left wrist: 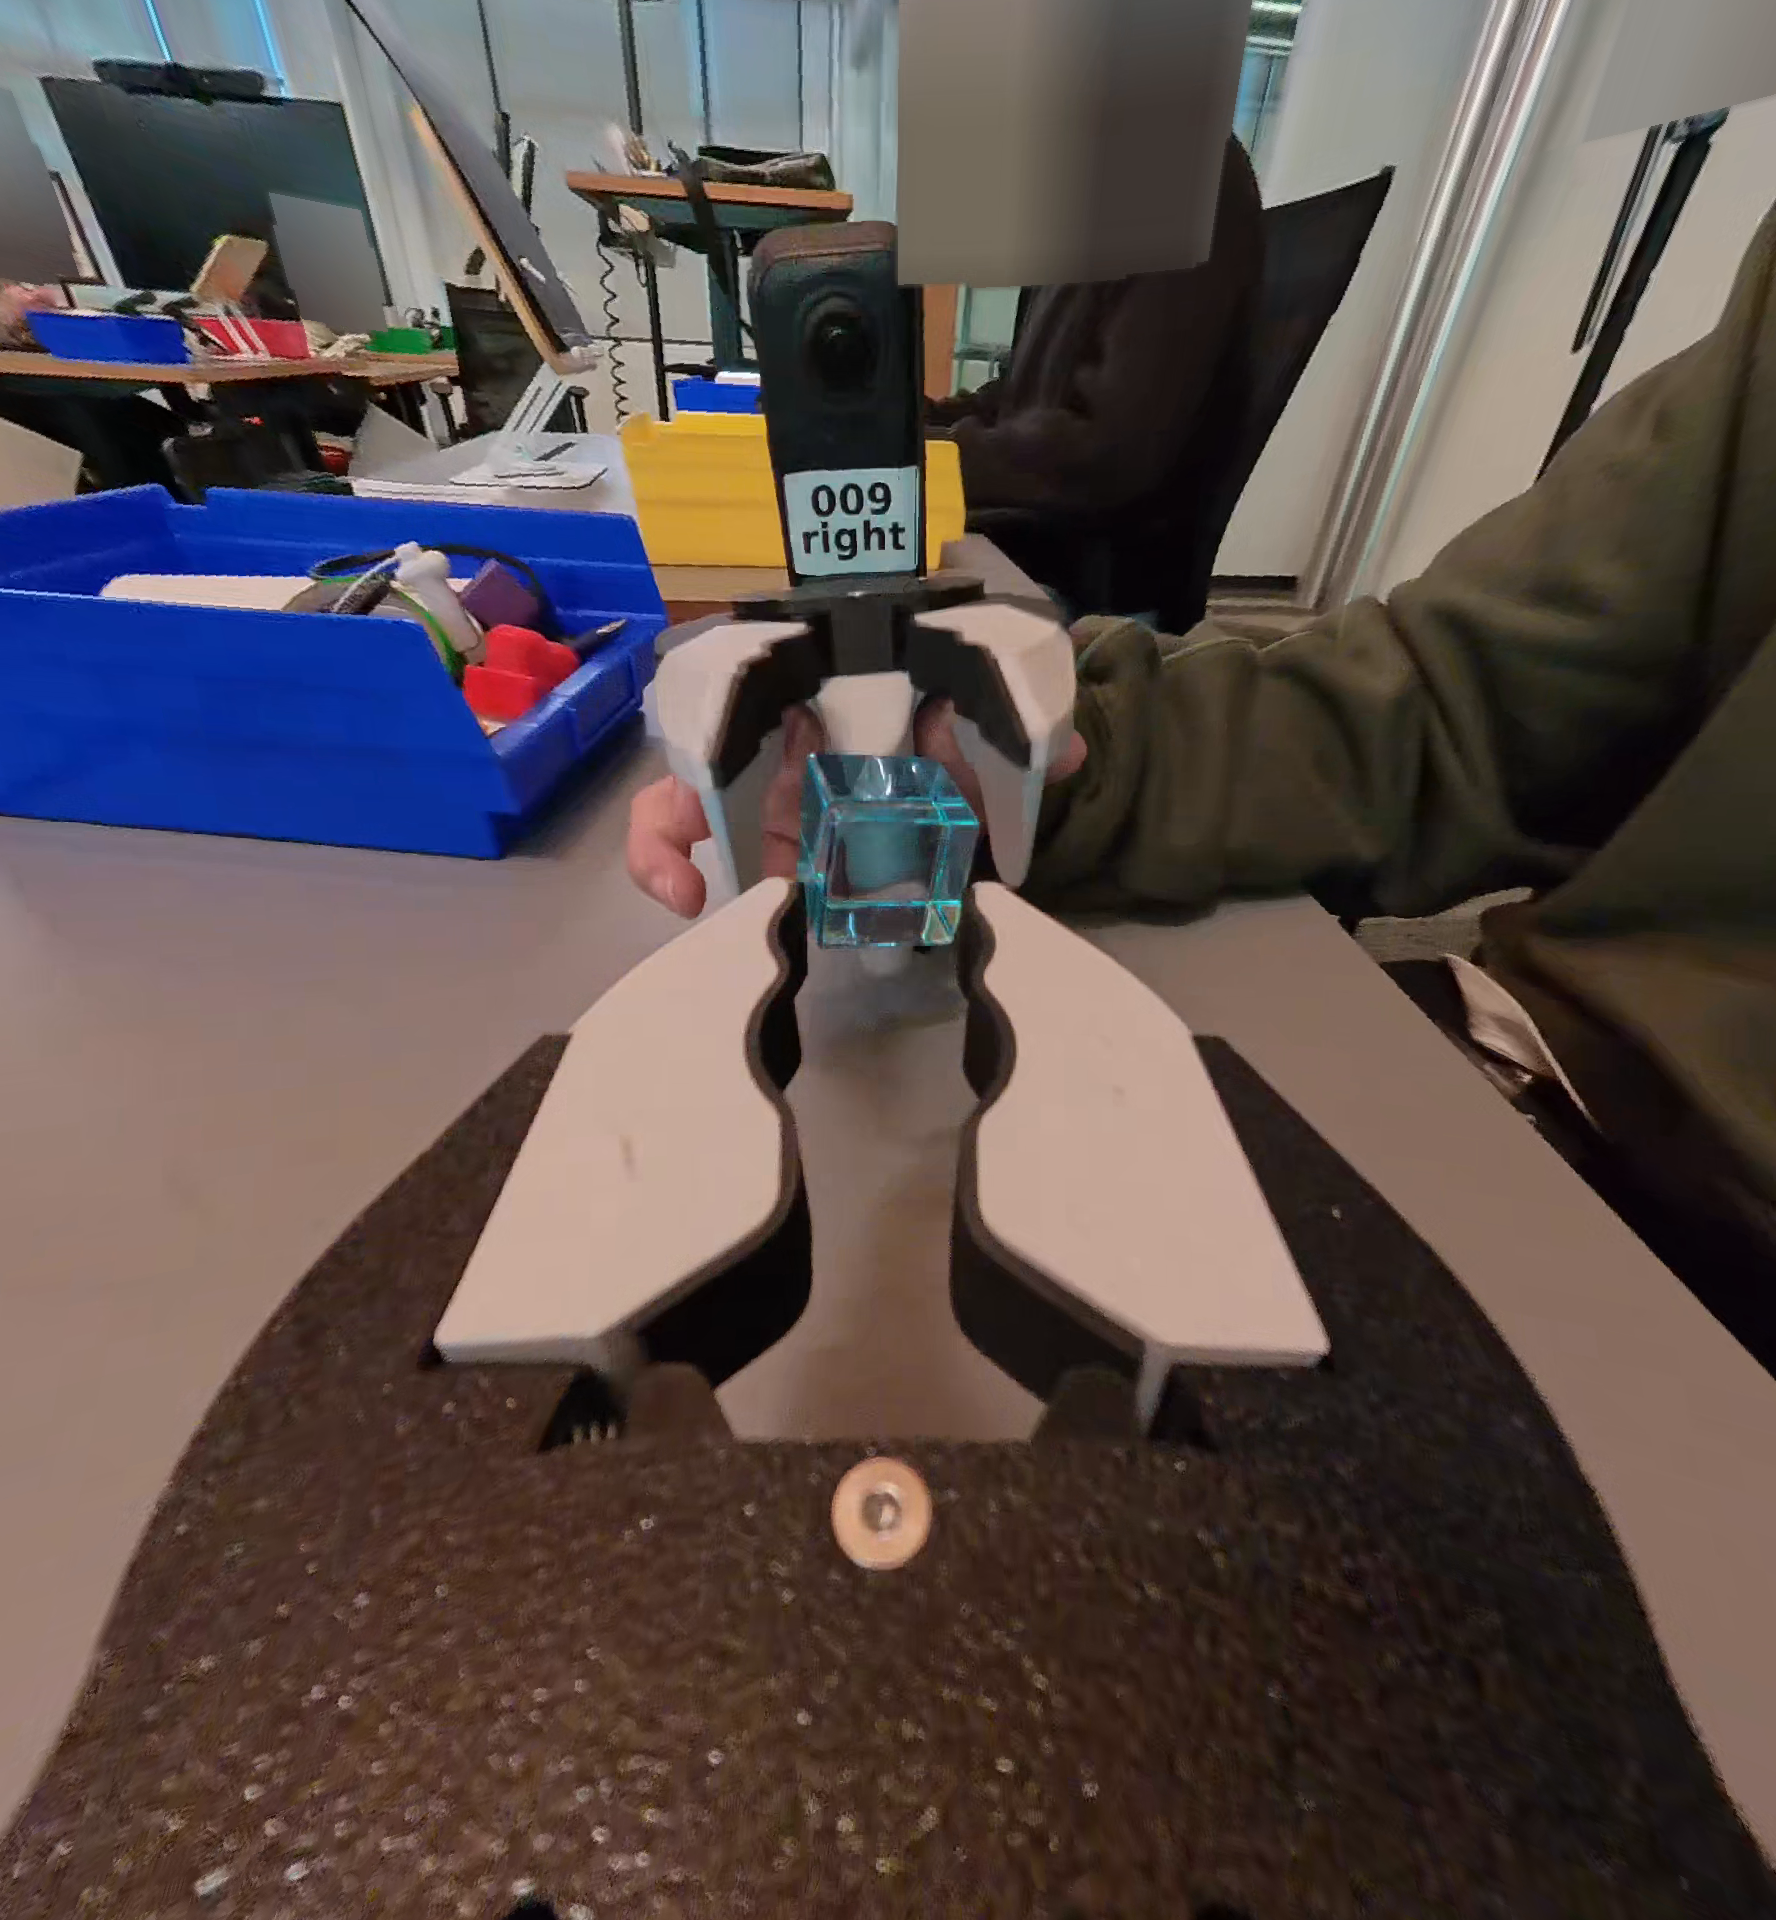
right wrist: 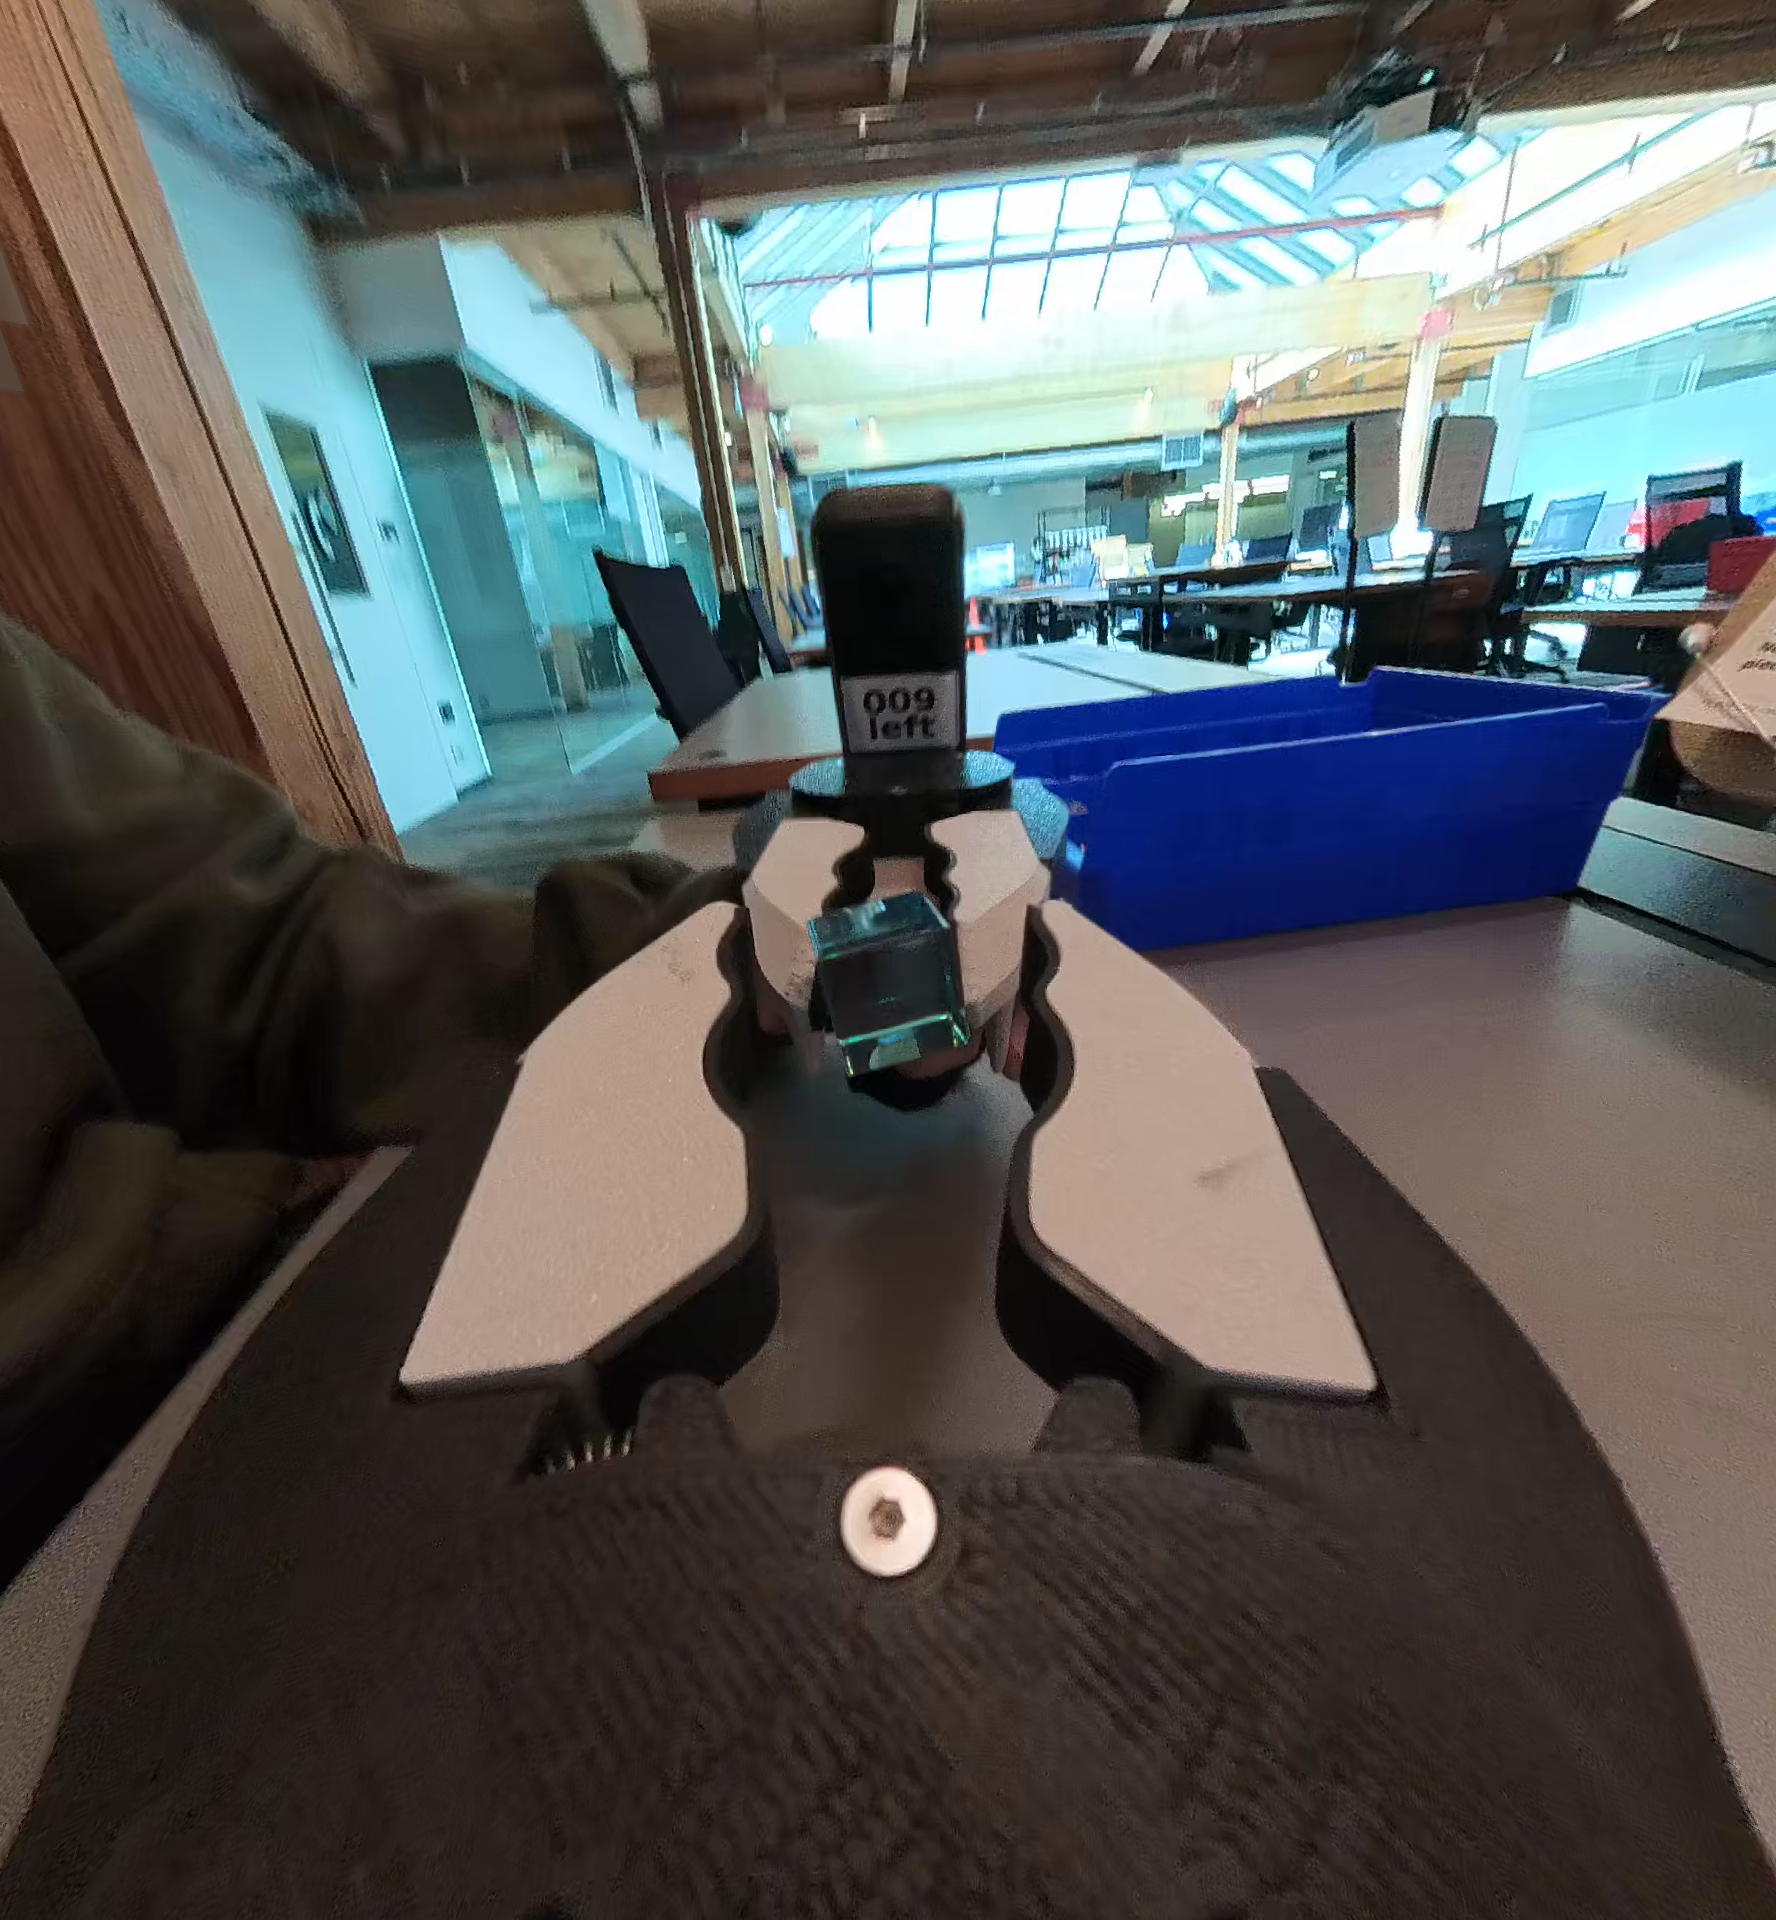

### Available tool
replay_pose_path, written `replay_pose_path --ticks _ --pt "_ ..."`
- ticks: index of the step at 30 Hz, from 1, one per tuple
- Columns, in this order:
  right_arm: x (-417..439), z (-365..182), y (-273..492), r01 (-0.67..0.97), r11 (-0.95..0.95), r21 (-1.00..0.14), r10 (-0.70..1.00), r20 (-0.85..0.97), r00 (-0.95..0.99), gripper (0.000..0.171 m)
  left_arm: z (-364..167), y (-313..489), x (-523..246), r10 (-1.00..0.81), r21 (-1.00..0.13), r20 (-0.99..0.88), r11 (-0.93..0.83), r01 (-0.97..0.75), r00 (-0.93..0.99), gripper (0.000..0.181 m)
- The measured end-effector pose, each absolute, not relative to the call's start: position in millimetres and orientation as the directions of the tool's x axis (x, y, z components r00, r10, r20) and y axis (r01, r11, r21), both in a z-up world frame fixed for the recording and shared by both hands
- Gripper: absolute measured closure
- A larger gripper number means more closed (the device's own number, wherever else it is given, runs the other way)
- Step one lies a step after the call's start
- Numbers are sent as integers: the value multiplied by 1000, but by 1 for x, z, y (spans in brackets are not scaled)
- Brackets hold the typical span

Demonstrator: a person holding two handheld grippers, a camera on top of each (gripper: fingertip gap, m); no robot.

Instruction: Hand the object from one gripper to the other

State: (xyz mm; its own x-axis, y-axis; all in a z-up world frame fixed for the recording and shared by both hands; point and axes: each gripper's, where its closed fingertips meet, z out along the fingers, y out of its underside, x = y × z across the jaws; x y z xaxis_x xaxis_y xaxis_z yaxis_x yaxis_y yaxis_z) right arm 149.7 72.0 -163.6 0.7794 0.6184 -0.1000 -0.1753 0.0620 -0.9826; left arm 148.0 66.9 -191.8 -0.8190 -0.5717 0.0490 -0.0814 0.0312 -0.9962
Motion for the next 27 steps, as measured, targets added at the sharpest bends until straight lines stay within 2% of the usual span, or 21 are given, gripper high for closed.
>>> replay_pose_path --ticks 2,4,7,10,12,14,16,19,22,24,27 --pt "144 -169 74 -128 53 -990 619 -68 782 129 -193 64 147 -553 -995 72 21 -101 -830 154" --pt "142 -175 75 -96 43 -994 615 -49 787 142 -195 63 147 -554 -994 72 31 -107 -829 154" --pt "145 -173 77 -71 73 -995 591 -14 806 143 -192 65 151 -583 -996 65 13 -89 -810 155" --pt "164 -164 84 -106 132 -986 471 -31 882 144 -180 79 168 -738 -998 -42 5 57 -674 156" --pt "182 -159 89 -200 172 -965 388 -120 914 144 -171 83 177 -830 -973 -198 103 206 -522 143" --pt "194 -155 90 -389 189 -902 386 -296 874 143 -167 81 184 -863 -925 -350 256 281 -365 140" --pt "205 -153 90 -586 197 -786 413 -476 777 143 -165 77 190 -851 -865 -472 398 306 -229 137" --pt "210 -148 88 -775 198 -600 496 -621 607 144 -164 74 194 -742 -717 -670 633 292 -39 136" --pt "199 -141 87 -864 136 -485 590 -661 464 144 -165 76 196 -628 -597 -774 765 241 74 132" --pt "196 -138 87 -901 109 -419 628 -674 390 143 -161 81 195 -636 -602 -765 763 235 104 137" --pt "183 -140 89 -905 44 -424 650 -675 348 143 -154 91 192 -631 -595 -757 773 222 168 140"
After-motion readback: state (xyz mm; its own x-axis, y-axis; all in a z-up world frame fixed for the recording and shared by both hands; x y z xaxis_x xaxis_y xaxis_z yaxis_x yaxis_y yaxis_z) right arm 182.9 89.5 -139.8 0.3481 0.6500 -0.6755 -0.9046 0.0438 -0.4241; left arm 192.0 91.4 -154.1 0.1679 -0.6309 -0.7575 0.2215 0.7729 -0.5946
